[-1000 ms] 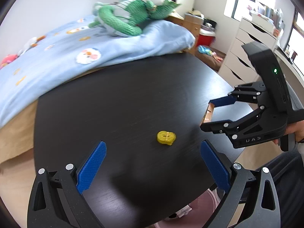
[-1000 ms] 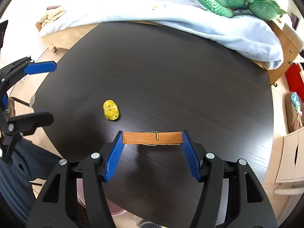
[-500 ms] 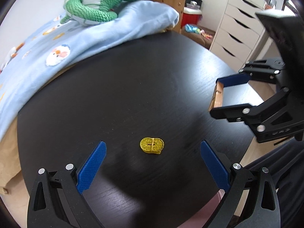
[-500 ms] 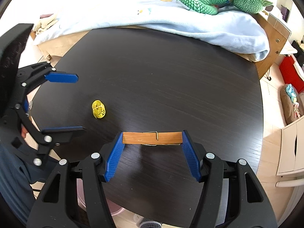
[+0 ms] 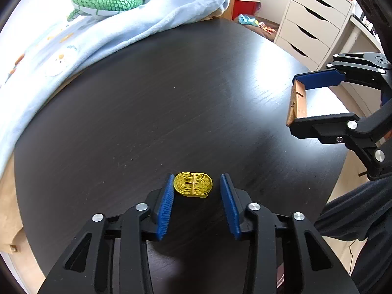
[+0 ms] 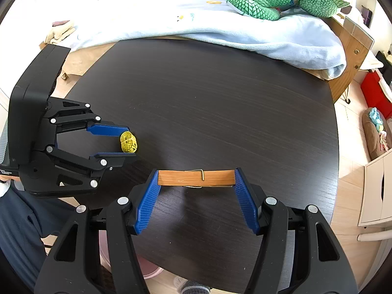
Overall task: Collect trash
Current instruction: 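Carry the tape roll and clothespin over the pink bin with both grippers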
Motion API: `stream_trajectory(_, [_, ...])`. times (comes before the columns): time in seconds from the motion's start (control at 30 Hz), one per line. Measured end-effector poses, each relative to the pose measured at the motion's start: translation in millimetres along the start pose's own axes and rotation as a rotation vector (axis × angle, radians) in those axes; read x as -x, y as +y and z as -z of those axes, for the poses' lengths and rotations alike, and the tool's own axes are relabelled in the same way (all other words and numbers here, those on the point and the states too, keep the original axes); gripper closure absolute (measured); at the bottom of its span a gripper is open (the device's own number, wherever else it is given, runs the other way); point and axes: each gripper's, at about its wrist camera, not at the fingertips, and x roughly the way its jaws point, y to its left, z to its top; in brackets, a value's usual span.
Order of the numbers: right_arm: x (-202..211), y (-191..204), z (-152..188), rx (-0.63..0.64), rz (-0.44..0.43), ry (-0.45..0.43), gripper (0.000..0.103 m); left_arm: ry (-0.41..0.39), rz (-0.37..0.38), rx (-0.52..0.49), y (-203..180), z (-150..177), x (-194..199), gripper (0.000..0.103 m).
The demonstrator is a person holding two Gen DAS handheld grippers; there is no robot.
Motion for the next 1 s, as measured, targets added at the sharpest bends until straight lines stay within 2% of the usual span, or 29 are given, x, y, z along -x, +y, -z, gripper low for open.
stream_trajectory(0.07, [-0.1,0.1,-0.1,0.000,0.000,0.000,0.042,0.002,-0.008,0.010,1.9,0.2,-0.6,0.073])
stream_trajectory(0.47, [5.3,6.4,1.2,0.005,0.014,-0.019,0.042,-0.032,-0.021,0.045,-2.4,6.9,12.6,0.075])
stream_trajectory(1.0, [71.9,53.5,30.8,0.037,0.030,-0.138,0.042,-0.160,-0.087,0.144,-13.8,61.6,107.5,0.075])
